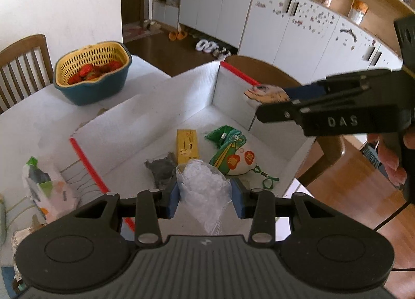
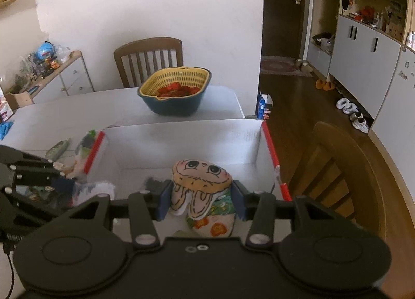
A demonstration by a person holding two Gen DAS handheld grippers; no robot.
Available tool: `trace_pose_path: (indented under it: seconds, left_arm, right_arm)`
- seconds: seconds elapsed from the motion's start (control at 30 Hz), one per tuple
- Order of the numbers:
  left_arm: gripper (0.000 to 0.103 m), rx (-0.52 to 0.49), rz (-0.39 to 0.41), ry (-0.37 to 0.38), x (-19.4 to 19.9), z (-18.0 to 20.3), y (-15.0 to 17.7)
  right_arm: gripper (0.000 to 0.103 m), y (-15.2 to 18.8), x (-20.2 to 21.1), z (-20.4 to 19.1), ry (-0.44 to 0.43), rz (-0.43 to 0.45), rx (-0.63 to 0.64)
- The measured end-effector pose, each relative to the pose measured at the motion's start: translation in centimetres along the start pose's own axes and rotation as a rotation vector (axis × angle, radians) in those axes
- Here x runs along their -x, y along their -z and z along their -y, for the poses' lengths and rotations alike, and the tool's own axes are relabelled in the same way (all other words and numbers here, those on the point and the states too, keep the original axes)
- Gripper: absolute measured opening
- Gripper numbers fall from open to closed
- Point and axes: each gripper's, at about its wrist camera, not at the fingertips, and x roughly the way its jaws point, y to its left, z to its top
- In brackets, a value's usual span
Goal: Organize objects
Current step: 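Carry the white bag and cookie toy with both tools over the shoebox, then lower the white bag and cookie toy into the shoebox and open both tools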
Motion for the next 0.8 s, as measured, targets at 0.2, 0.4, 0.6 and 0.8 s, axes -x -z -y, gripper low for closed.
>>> trace_pose_path:
  seconds: [0.2,0.4,0.6,0.8]
  left_arm:
    - [0.040,0.032,-0.069,-0.018,-3.2,-0.1,-0.9]
    - [0.040,0.021,-0.146,-0.034,-6.0,-0.1,-1.7]
    - [0.040,0.042,-0.229,-0.053,-8.9,-0.4,-1.9]
    - [0.040,0.072,-0.274,-0.069,-10.3,-0.7,-2.0]
  right_arm:
    - [0.047,-0.9,-3.5,0.9,0.010,-0.045,0.006]
    - [0.047,-1.4,-7.5,1.1,0.029,-0.103,0.020]
    - [0.047,-2.0,-10.9,1.6,0.043,-0.187,0.033]
    - [0.047,-2.2,-12.8,1.3,0.025,-0.247,0.077]
